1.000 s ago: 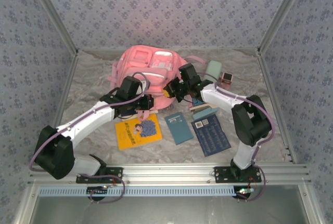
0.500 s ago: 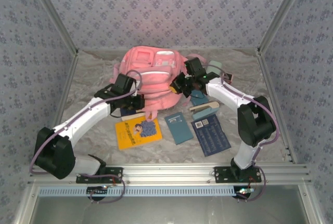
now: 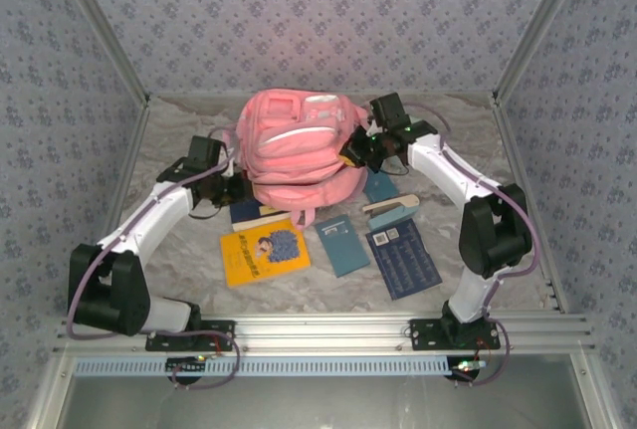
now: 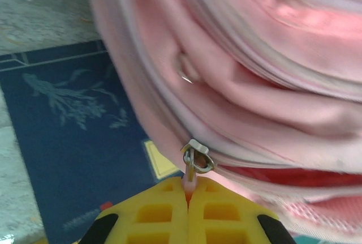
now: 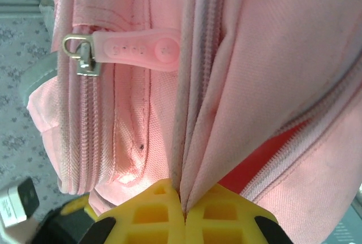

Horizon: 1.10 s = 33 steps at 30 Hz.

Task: Pack the student bag
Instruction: Unzip the student bag at the top-center of the table.

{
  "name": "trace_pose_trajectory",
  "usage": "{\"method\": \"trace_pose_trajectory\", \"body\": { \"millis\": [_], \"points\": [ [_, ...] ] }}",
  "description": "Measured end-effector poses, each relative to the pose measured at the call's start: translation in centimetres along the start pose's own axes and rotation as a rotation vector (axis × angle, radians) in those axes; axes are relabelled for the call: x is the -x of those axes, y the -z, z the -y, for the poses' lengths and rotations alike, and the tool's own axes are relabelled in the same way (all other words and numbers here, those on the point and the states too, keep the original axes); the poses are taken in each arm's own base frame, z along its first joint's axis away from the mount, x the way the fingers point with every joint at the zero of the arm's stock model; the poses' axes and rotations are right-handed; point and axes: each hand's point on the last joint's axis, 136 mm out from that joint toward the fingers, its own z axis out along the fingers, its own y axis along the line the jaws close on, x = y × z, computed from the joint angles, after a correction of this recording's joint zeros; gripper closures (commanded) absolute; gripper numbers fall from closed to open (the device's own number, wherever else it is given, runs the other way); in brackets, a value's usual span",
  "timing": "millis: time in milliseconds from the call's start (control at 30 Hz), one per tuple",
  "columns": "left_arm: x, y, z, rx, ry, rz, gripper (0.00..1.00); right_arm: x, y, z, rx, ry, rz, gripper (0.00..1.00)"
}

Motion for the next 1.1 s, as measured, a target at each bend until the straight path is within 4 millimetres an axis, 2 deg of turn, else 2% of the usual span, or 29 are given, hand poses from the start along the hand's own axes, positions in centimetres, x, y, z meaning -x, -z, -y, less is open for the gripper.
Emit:
{"method": "trace_pose_trajectory", "body": {
  "millis": [133,233,400,533,600,667,767,933,1033,1100],
  "points": [
    [0.6,-0.1,-0.4,-0.023,0.033,0.007,1.0,0.5,0.0,-0.2,-0.038,0.08,-0.007,0.99],
    [0.7,0.0,0.1,-0.036,0.019,0.023,1.0,0.8,-0.4,0.2,-0.063,0.114,-0.013,0.9],
    [-1.5,0.6,2.0,-0.037,-0.071,0.042,1.0,2.1,-0.9,-0.1,-0.08,0.144,-0.016,0.79],
    [-3.4,0.8,4.6,-0.066,-0.15,0.037,1.0,4.6,-0.9,-1.7,-0.048,0.161,0.023,0.73],
    [-4.2,0.5,5.8,-0.086,-0.173,0.031,1.0,5.8,-0.9,-2.7,-0.026,0.165,0.041,0.66],
    [-4.8,-0.1,6.7,-0.101,-0.187,0.027,1.0,6.8,-0.9,-3.5,-0.013,0.174,0.056,0.53],
    [-4.6,-1.1,7.4,-0.109,-0.182,0.035,1.0,7.2,-0.9,-3.1,-0.047,0.176,0.069,0.43],
    [-4.3,-3.8,6.8,-0.08,-0.136,0.01,1.0,6.7,0.3,-0.6,-0.166,0.153,0.091,0.41],
    [-3.9,-5.0,7.0,-0.077,-0.121,0.0,1.0,5.5,2.2,0.7,-0.216,0.143,0.104,0.47],
    [-3.5,-5.0,7.5,-0.087,-0.12,0.011,1.0,4.6,3.7,0.9,-0.218,0.139,0.114,0.52]
  ]
}}
